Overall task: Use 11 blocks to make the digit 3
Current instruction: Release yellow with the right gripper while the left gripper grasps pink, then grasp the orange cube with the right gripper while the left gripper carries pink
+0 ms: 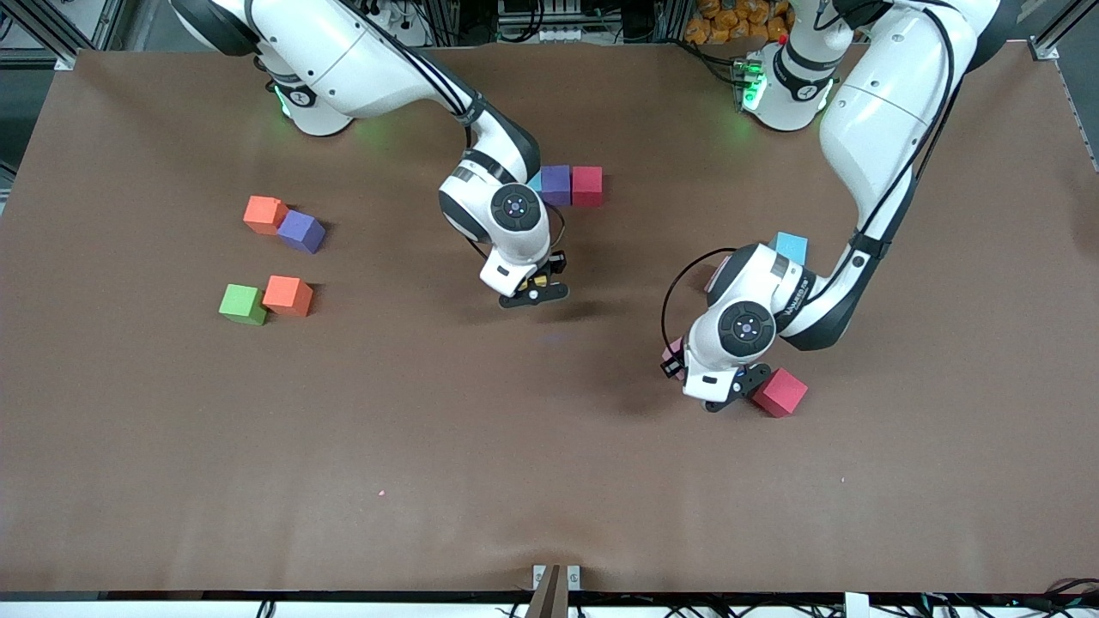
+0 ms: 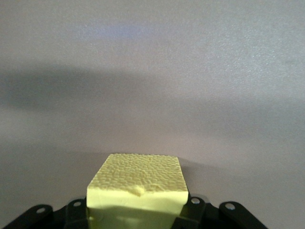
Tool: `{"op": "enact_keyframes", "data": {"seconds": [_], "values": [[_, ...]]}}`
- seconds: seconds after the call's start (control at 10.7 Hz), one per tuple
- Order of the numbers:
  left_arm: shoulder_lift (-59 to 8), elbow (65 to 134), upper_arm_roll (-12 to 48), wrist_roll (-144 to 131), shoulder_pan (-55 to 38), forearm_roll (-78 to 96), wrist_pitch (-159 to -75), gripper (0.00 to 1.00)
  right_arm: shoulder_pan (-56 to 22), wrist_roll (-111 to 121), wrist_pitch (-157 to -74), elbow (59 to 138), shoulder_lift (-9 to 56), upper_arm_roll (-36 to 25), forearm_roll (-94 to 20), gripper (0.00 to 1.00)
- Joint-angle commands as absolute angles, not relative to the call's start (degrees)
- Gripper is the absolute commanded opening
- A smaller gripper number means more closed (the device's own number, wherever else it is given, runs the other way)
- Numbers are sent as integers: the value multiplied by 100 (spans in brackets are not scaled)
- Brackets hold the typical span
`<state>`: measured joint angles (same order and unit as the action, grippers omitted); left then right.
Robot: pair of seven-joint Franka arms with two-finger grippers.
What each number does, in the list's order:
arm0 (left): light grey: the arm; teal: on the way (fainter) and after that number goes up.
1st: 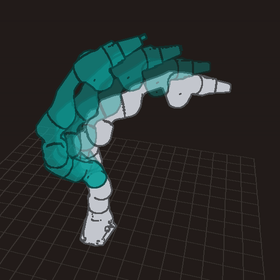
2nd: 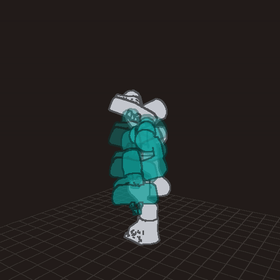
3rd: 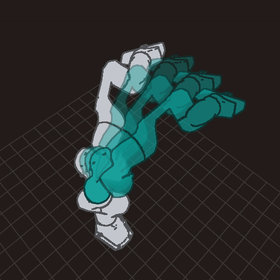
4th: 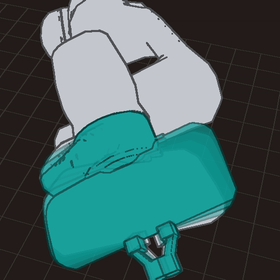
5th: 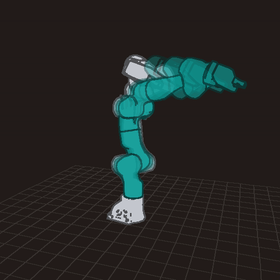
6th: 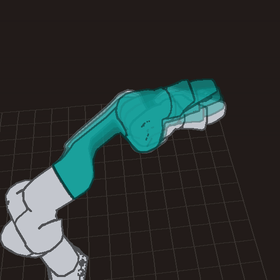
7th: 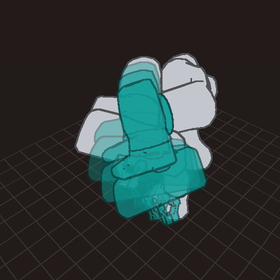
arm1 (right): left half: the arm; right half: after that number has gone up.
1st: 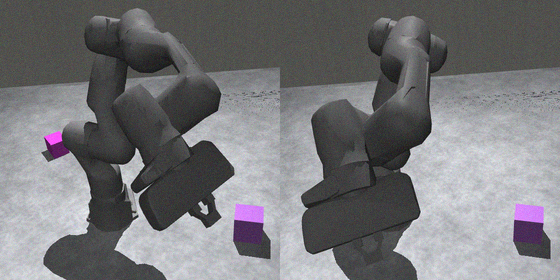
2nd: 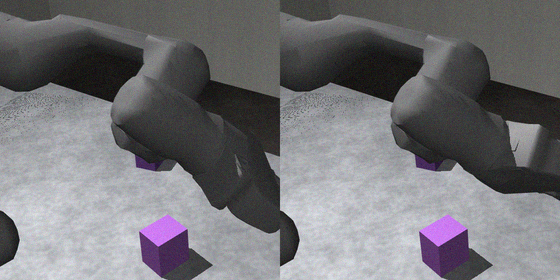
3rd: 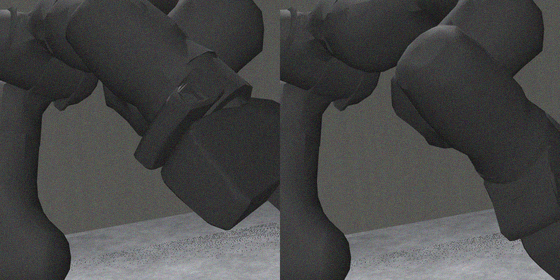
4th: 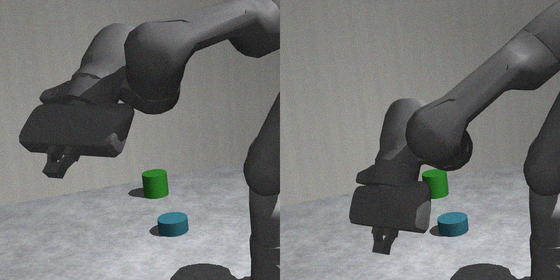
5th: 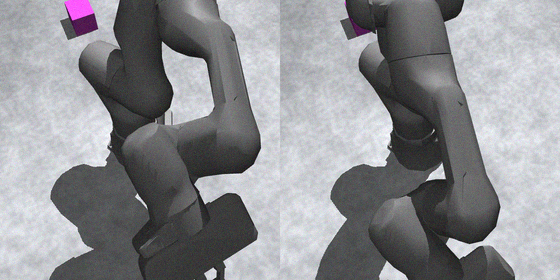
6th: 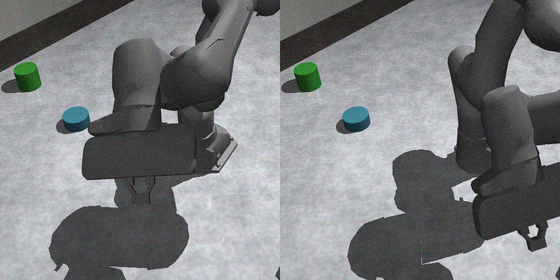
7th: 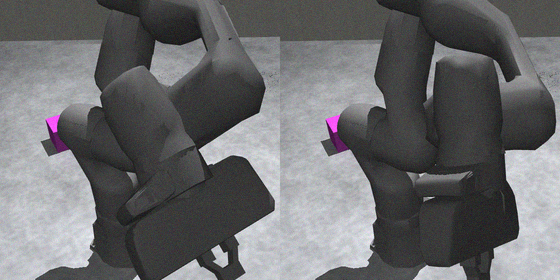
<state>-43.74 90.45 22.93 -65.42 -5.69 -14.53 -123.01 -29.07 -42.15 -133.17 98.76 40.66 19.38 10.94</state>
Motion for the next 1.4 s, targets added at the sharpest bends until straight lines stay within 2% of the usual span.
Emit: {"op": "enact_keyframes", "data": {"seconds": [0.0,0.09,0.19,0.47,0.56,0.84,1.03,1.31], "values": [[-4324,9018,2364,-6941,-527,-1459,-12322,10,-2962,-4280,-13254,9949,3964,1907,897,100],[-4229,9009,2390,-7204,-536,-1459,-12322,3,-2971,-4272,-13254,9923,3912,1899,888,100],[-4106,9009,2417,-7451,-536,-1450,-12305,0,-2953,-4254,-13254,9923,3850,1898,888,100],[-3868,9026,2593,-8215,-580,-1433,-12261,0,-2744,-4175,-13054,9949,3360,1872,730,100],[-3789,9035,2619,-8374,-606,-1389,-12243,0,-2507,-4114,-12799,9949,3140,1863,729,100],[-3700,9026,2856,-8919,-615,-1371,-12085,0,-1446,-3337,-12744,10326,2472,1855,756,100],[-3674,9061,2891,-9567,-808,-1362,-12076,0,-619,-2202,-12727,10467,2277,1872,738,100],[-3648,9211,3049,-10545,-861,-1371,-12076,0,155,-778,-12823,11080,1944,1863,738,100]]}}
